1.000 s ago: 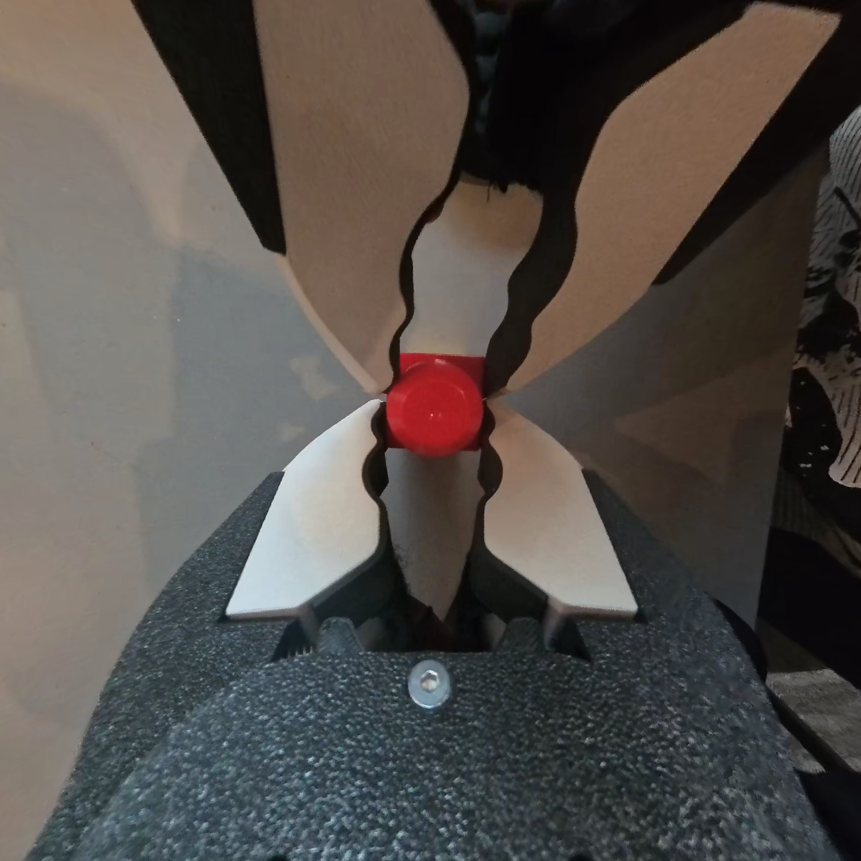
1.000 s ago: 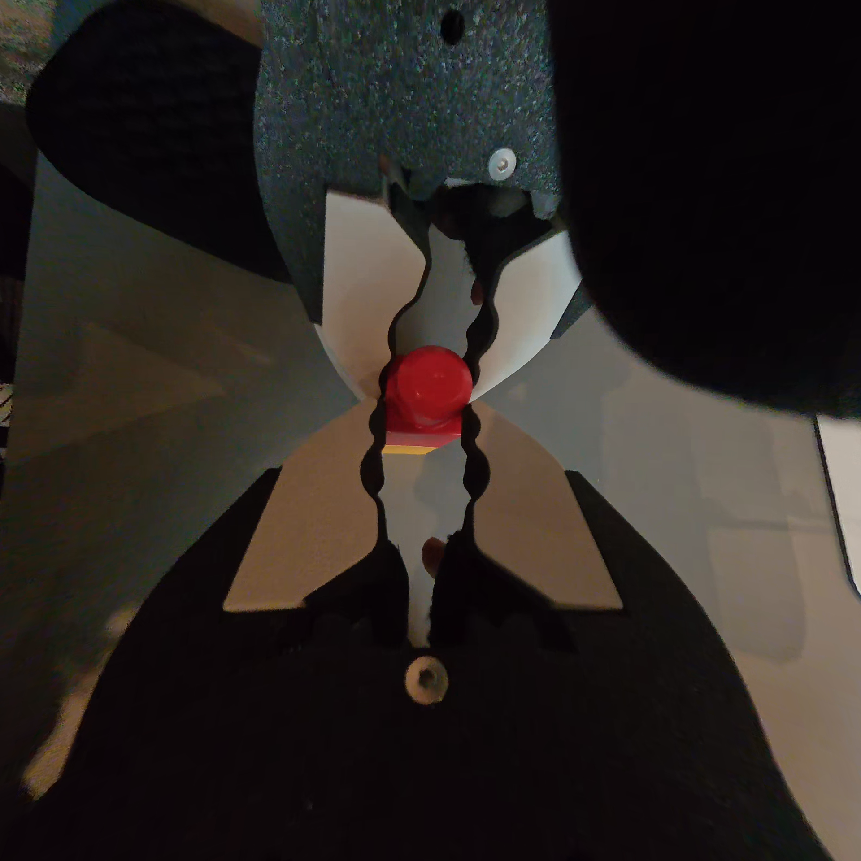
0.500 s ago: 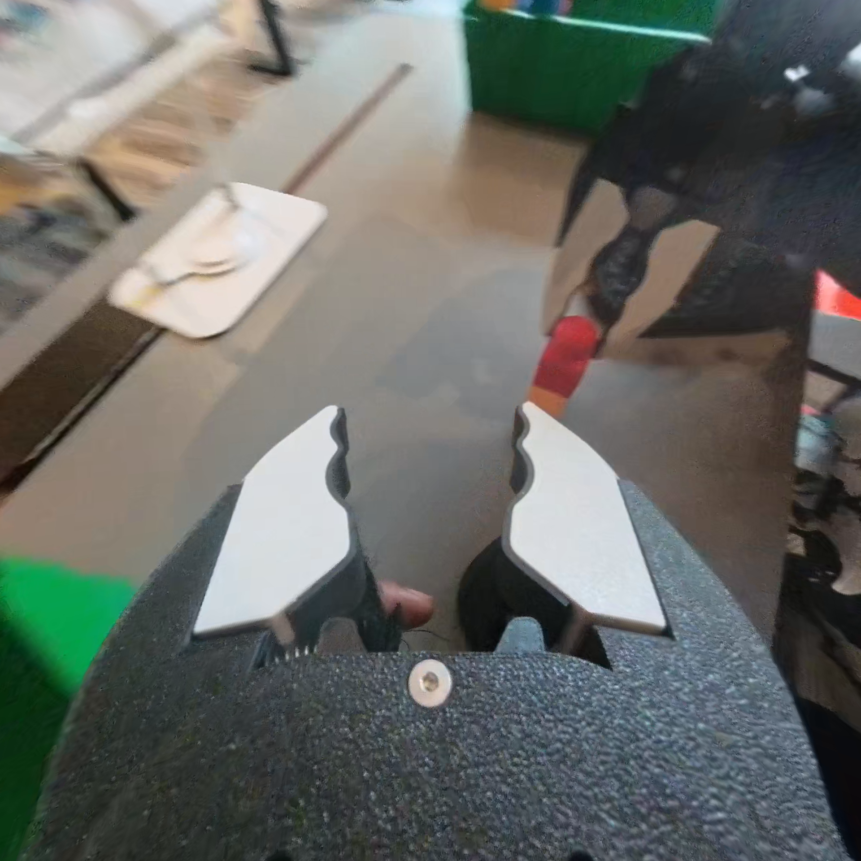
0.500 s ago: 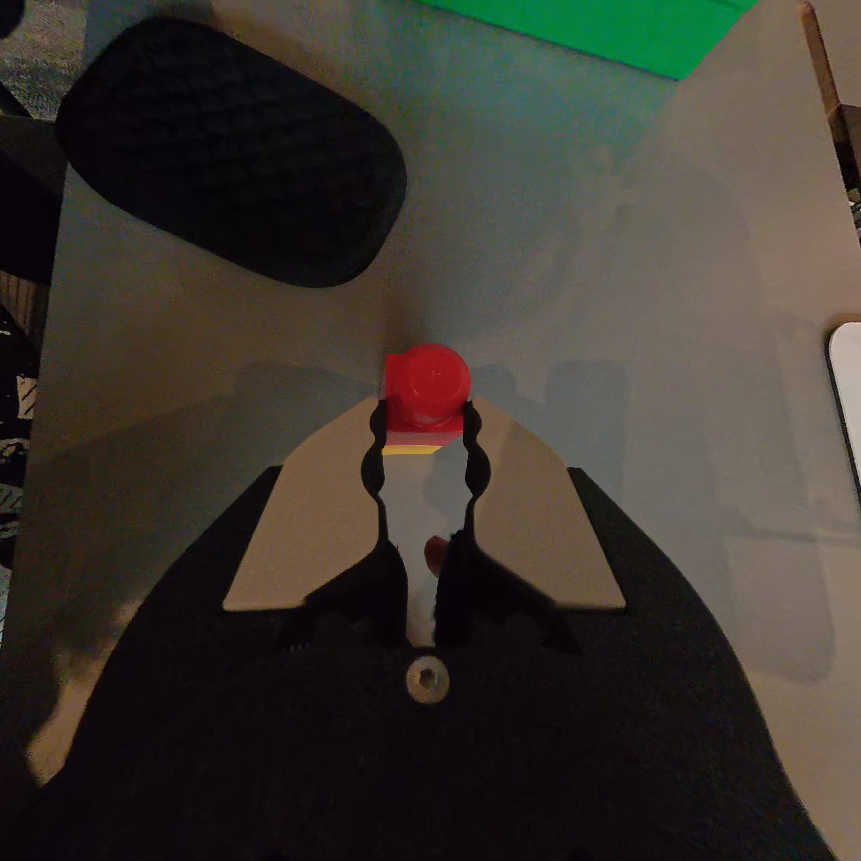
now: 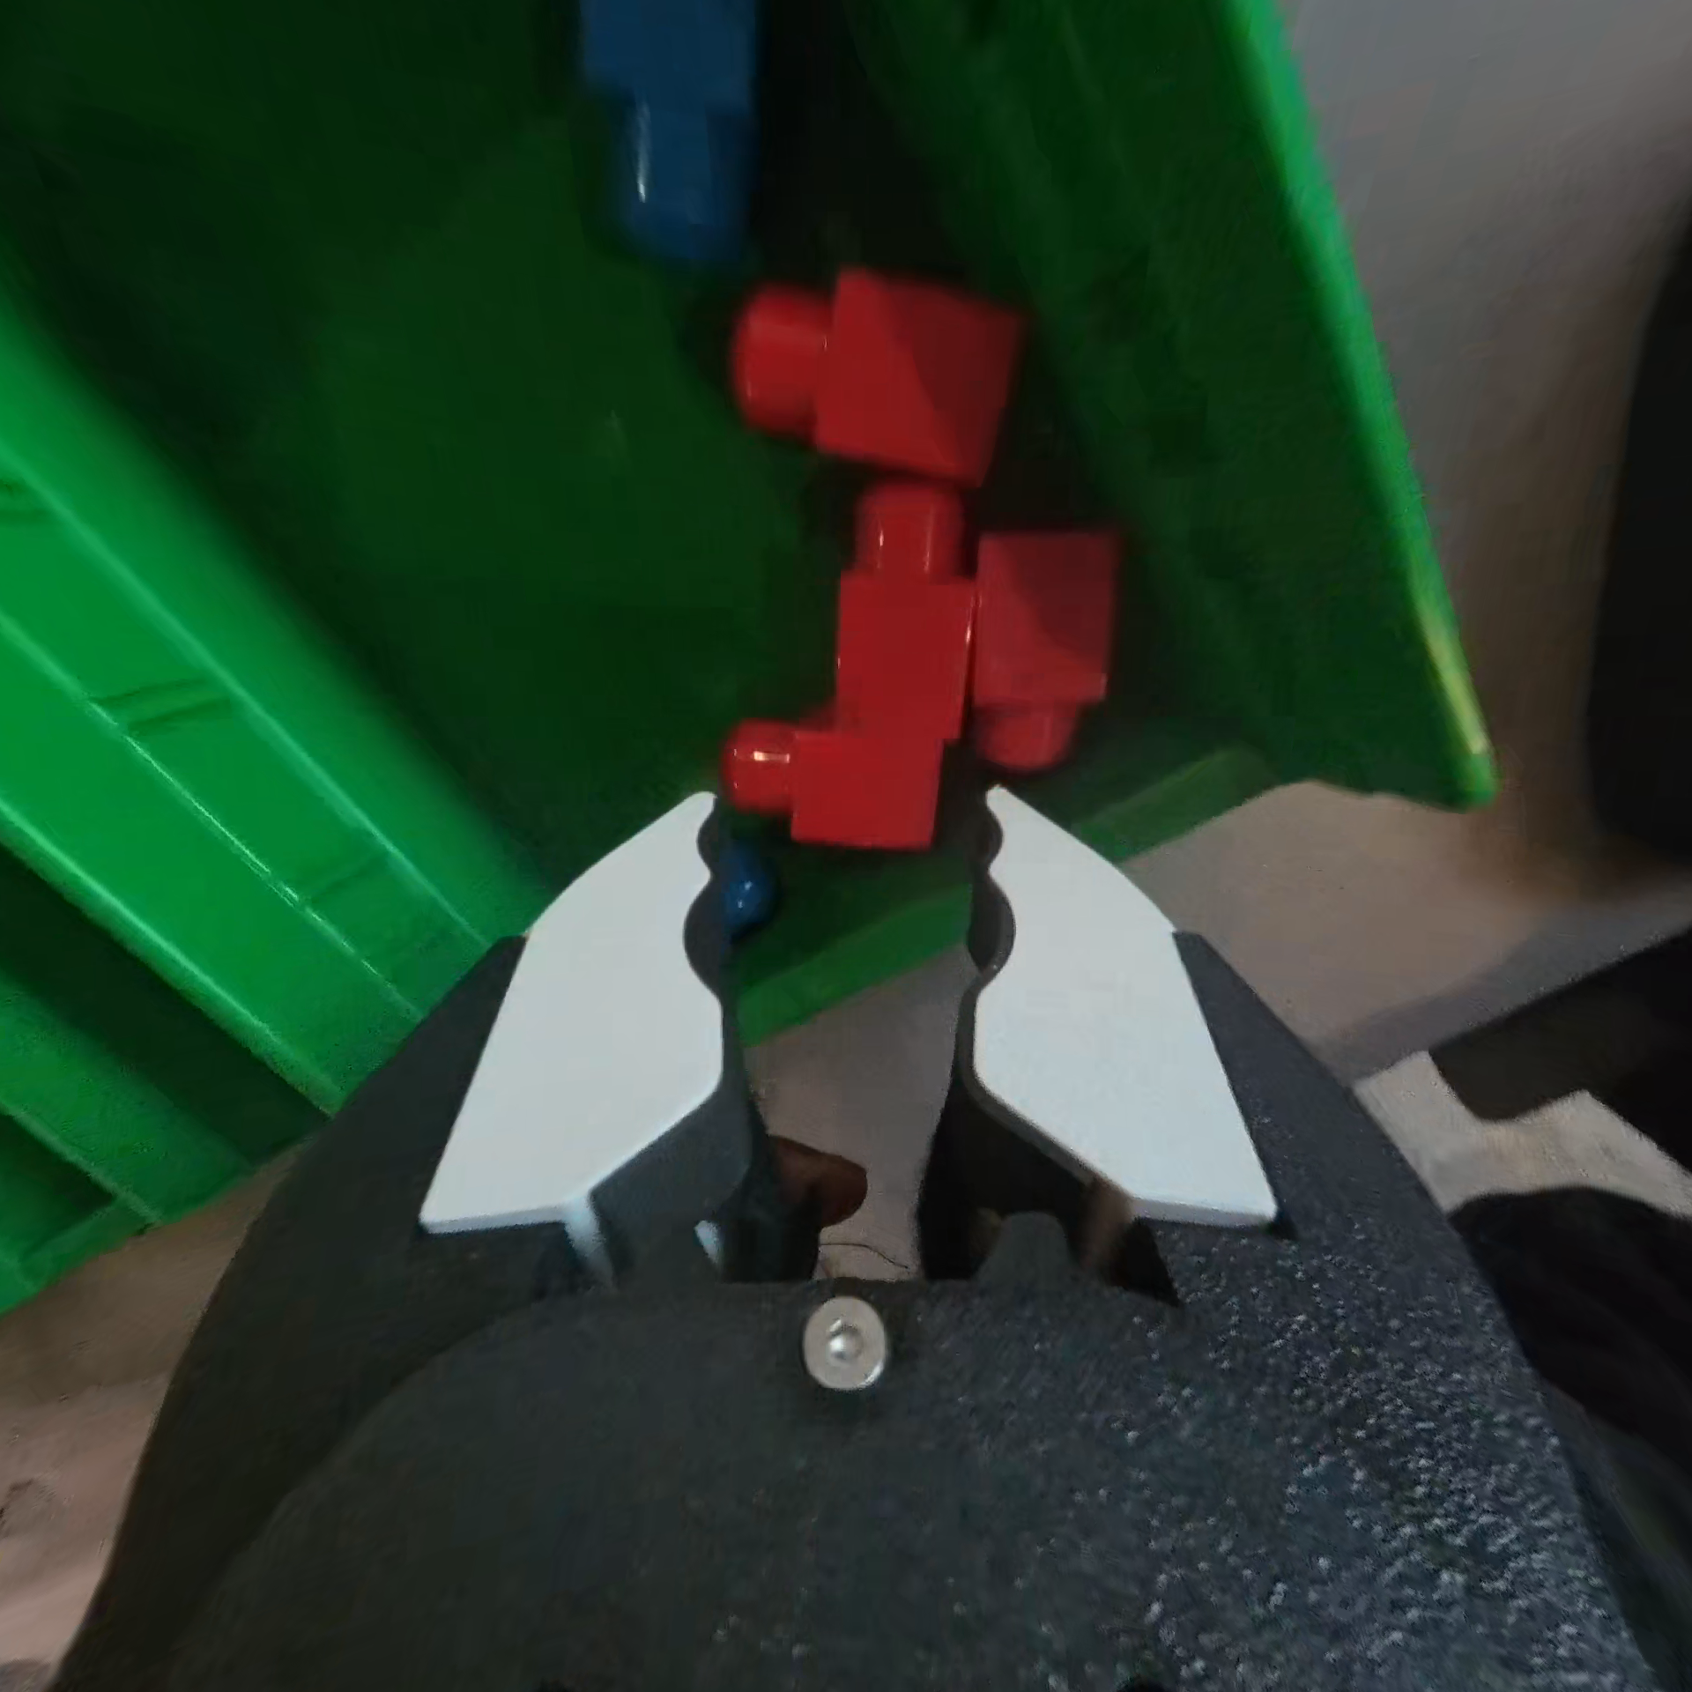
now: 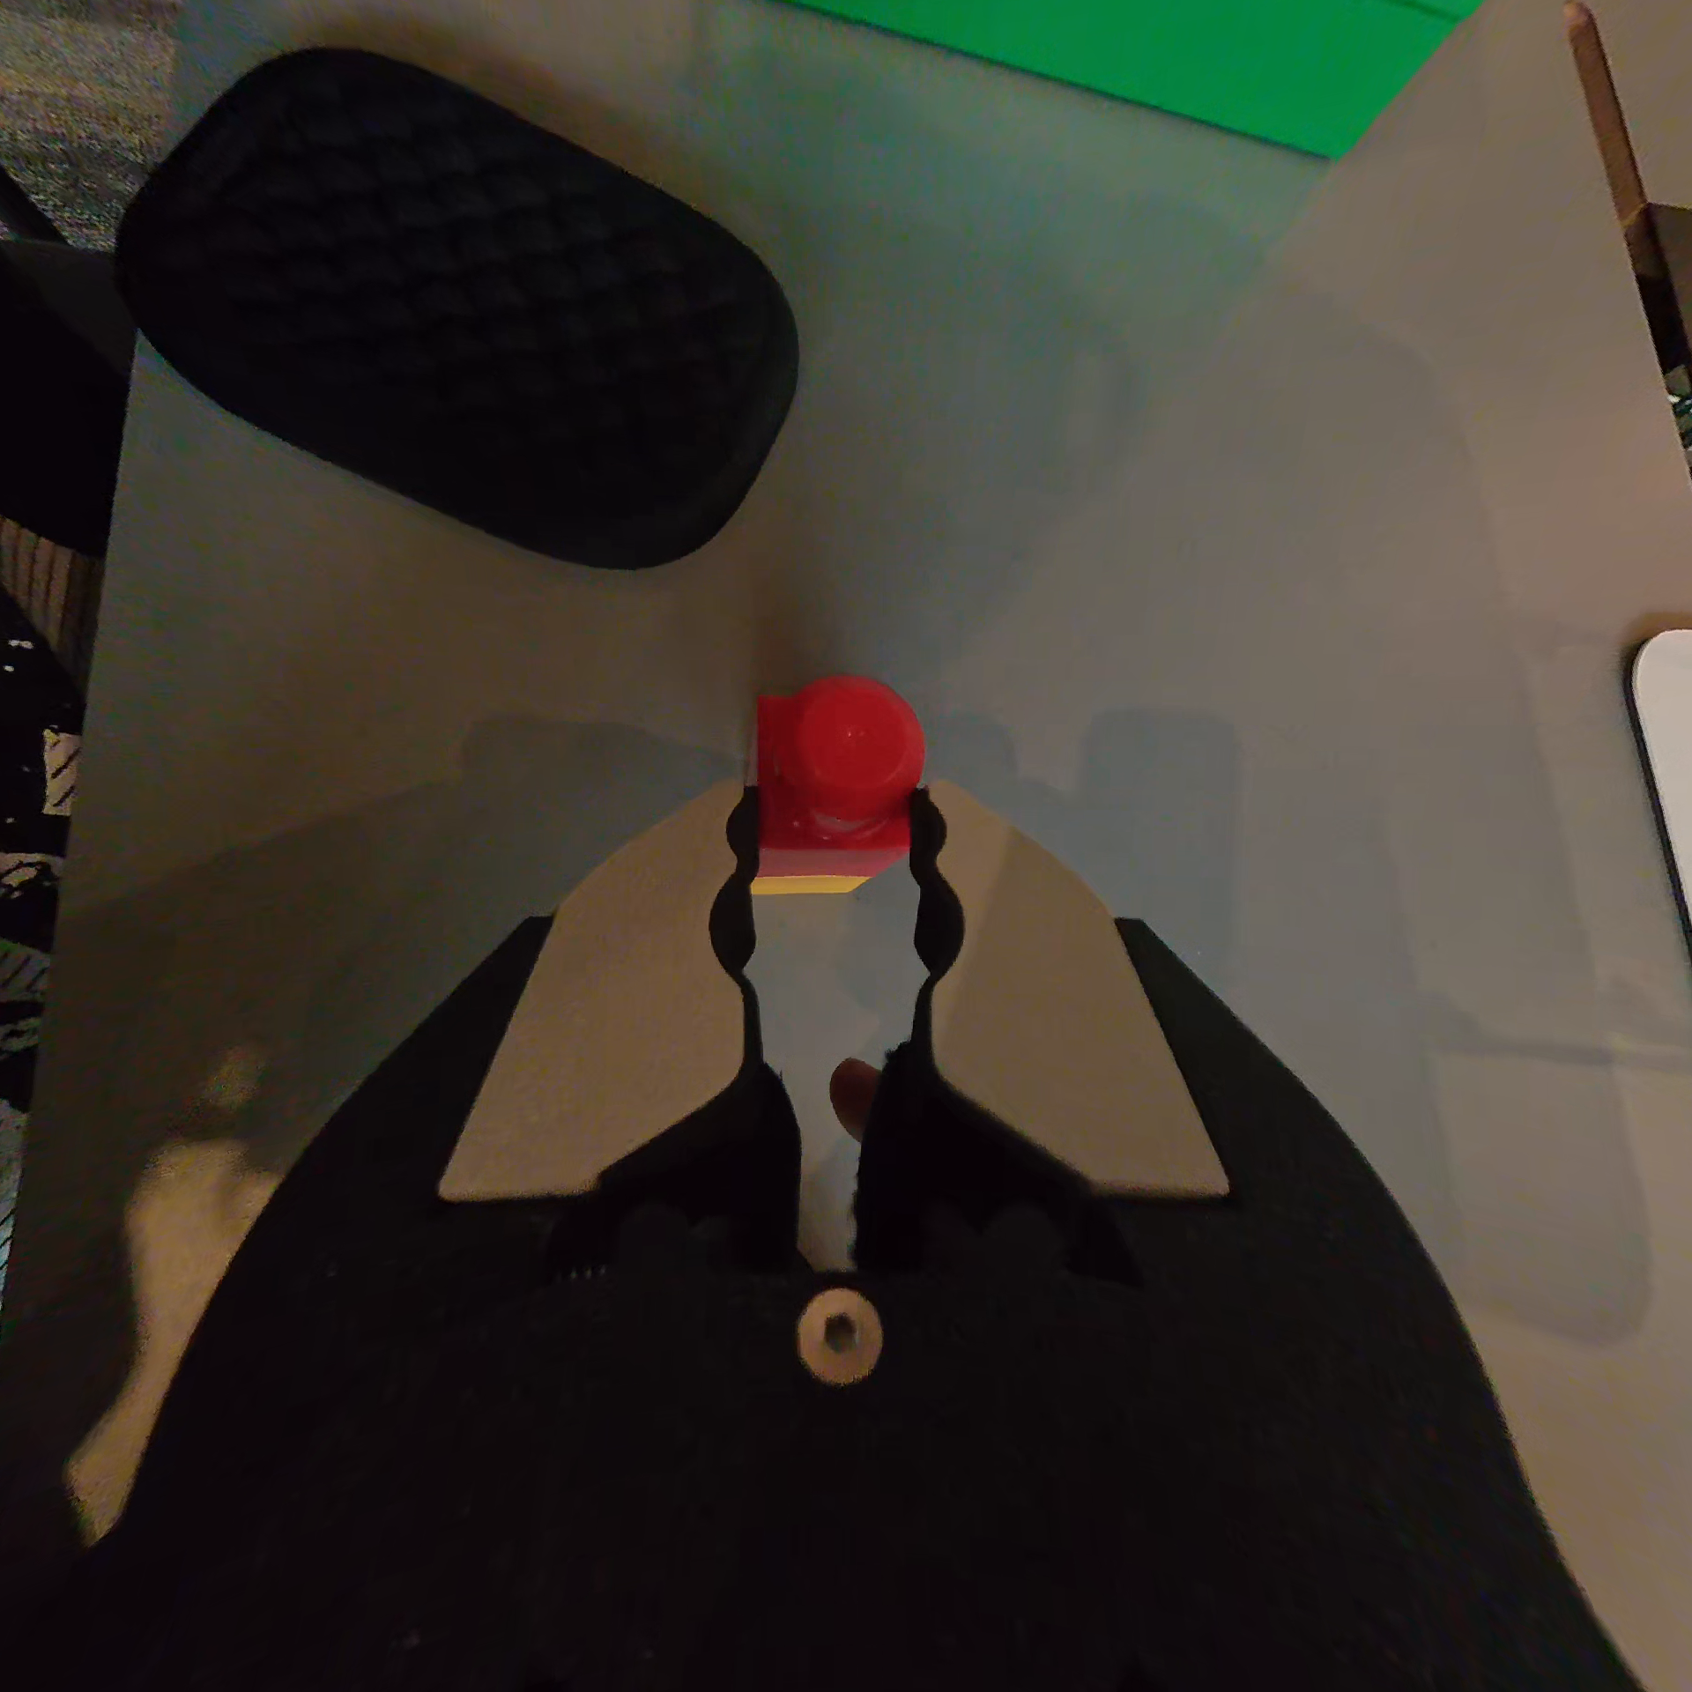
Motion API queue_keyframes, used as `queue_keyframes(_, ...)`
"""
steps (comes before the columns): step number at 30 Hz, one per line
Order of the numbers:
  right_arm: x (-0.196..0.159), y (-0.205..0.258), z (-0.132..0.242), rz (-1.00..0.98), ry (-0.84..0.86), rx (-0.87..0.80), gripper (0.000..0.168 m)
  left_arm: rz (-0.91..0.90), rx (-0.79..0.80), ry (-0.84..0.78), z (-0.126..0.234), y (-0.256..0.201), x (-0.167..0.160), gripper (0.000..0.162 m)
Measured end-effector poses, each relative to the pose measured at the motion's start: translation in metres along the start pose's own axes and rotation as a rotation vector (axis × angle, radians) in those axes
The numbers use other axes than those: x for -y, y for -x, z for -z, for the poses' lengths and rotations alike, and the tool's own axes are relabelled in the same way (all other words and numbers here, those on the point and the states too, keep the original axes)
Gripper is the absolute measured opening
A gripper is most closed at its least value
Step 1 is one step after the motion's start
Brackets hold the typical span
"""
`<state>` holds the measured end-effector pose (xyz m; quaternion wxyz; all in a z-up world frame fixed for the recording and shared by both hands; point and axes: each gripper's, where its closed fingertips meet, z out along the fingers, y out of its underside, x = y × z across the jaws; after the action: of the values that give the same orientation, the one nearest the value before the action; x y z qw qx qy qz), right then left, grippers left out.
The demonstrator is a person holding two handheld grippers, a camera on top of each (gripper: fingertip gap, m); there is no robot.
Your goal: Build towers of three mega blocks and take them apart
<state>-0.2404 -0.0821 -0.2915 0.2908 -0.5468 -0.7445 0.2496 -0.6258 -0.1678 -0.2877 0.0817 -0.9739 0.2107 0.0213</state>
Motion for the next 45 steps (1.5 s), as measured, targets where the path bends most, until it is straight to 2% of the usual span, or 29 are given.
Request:
queue_keyframes(4,0.000,0.000,0.000,0.001,0.004,-0.001,0.032,-0.050,-0.081,0.089,-0.008,0.001,-0.020,0.054)
queue_keyframes(12,0.000,0.000,0.000,0.001,0.009,0.001,0.032,-0.090,-0.072,0.107,-0.035,0.013,-0.025,0.085)
queue_keyframes(16,0.000,0.001,0.000,0.007,0.019,0.003,0.032,-0.058,-0.100,0.141,-0.050,0.014,-0.029,0.085)
queue_keyframes(19,-0.001,0.001,0.001,0.012,0.027,0.006,0.032,-0.072,-0.140,0.159,-0.060,0.008,-0.030,0.069)
queue_keyframes(25,-0.002,0.003,0.003,0.021,0.048,0.026,0.031,-0.086,-0.124,0.106,-0.057,0.012,-0.028,0.068)
queue_keyframes(29,-0.002,0.003,0.002,0.013,0.053,0.037,0.031,-0.062,0.014,-0.090,-0.031,0.031,-0.003,0.068)
queue_keyframes(32,-0.002,0.003,0.002,0.002,0.058,0.041,0.031,-0.091,0.180,-0.316,0.005,0.040,0.032,0.068)
queue_keyframes(36,-0.002,0.003,0.003,0.005,0.077,0.044,0.032,-0.169,0.393,-0.600,0.059,0.026,0.083,0.068)
queue_keyframes(38,-0.002,0.003,0.002,0.010,0.091,0.044,0.032,-0.226,0.478,-0.763,0.086,0.005,0.111,0.068)
queue_keyframes(41,-0.002,0.002,0.002,-0.007,0.100,0.045,0.032,-0.342,0.496,-1.005,0.117,-0.048,0.151,0.067)
queue_keyframes(45,0.000,0.000,0.008,-0.055,0.090,0.046,0.032,-0.514,0.512,-1.176,0.127,-0.118,0.188,0.067)
